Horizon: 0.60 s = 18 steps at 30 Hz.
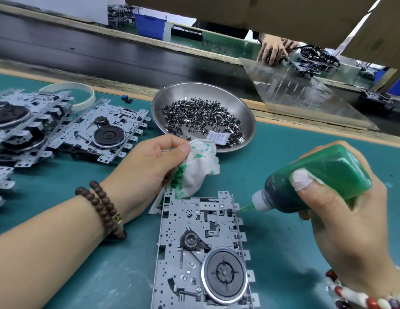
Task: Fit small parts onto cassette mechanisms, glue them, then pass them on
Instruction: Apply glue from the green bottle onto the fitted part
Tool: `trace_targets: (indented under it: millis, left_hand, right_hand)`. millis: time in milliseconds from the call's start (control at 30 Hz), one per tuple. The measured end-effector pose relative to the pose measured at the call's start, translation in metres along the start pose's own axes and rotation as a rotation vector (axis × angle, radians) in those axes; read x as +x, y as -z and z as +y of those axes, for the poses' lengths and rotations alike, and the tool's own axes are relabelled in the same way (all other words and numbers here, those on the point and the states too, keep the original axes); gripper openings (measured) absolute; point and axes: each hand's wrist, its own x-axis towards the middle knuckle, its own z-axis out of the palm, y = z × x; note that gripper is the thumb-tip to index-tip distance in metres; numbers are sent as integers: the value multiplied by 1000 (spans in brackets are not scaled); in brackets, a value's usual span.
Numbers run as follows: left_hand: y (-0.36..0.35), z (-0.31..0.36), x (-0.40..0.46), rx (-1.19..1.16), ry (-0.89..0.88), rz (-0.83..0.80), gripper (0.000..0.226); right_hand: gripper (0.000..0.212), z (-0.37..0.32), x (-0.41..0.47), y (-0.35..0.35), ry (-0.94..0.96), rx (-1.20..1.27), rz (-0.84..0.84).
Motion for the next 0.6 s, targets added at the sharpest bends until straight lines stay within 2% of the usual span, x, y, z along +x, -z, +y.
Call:
trace_targets:
  millis: [200, 333, 467, 533, 600]
  left_hand:
    - [2, 0, 1, -26, 16, 60, 11]
    - [3, 1, 2, -125, 40, 112, 14]
    - [4, 1, 5, -209, 69, 145, 11]
    - [4, 2, 5, -261, 65, 147, 12]
    - [5, 1, 6, -251, 60, 166, 12]
  right_hand:
    - [5, -1, 2, 1, -54, -5, 56]
    - [10, 2, 1, 1, -217, 207, 213]
    - [12, 1, -3, -11, -310, 338, 101]
    - [29, 1, -6, -19, -349, 334, 22]
    - [23, 2, -7, -23, -384, 339, -13]
